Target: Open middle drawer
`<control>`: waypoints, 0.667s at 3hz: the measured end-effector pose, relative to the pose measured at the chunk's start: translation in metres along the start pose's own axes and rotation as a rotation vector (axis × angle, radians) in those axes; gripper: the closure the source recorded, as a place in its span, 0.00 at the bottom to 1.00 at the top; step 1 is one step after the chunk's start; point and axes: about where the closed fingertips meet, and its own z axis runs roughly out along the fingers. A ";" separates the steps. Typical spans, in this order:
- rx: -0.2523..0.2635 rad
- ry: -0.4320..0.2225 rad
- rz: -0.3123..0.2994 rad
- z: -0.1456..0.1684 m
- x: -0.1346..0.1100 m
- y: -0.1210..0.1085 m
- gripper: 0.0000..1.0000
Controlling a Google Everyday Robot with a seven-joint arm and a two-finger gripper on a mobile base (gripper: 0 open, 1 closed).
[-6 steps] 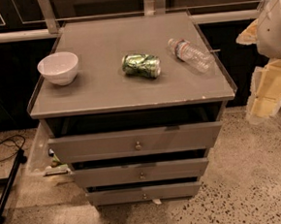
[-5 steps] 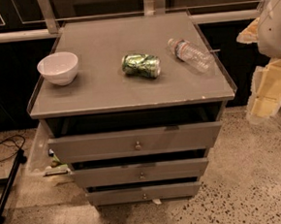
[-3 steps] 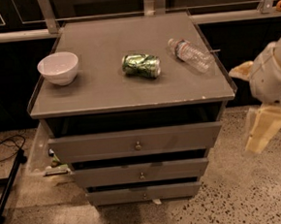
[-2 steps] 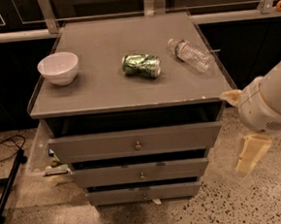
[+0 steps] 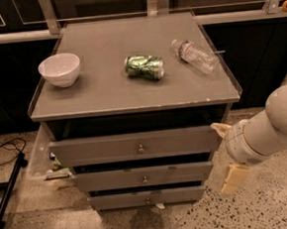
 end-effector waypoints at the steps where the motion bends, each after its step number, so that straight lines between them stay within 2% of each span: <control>1: -0.006 -0.005 -0.003 0.002 -0.002 0.002 0.00; 2: -0.035 -0.028 0.026 0.044 0.004 0.010 0.00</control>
Offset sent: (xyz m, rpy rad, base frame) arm 0.0101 0.0260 -0.1114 0.0964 0.0890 -0.0289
